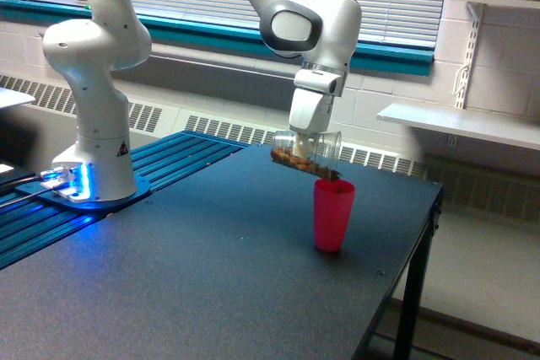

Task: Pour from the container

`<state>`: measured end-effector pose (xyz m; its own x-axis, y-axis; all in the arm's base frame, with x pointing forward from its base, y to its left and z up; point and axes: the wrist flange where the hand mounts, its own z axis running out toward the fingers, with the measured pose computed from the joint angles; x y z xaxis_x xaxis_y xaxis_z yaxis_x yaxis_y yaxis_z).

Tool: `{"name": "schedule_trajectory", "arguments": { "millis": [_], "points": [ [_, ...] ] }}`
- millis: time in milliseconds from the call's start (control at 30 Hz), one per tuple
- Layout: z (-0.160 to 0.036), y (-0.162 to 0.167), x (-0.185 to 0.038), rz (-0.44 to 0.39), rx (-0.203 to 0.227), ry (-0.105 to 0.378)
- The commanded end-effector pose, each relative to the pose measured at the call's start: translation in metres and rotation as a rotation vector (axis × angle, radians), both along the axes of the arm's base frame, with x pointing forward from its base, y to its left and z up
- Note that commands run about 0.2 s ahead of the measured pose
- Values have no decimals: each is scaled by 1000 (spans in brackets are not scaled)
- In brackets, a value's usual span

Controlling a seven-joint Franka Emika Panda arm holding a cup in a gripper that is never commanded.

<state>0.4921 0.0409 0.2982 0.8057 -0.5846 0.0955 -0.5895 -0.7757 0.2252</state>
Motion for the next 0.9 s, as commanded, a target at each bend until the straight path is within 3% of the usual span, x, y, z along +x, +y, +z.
{"name": "schedule_trajectory", "arguments": {
  "millis": [33,900],
  "points": [
    [-4,4,1,26,-9,19],
    [-10,2,-3,52,-45,81]
  ]
}}
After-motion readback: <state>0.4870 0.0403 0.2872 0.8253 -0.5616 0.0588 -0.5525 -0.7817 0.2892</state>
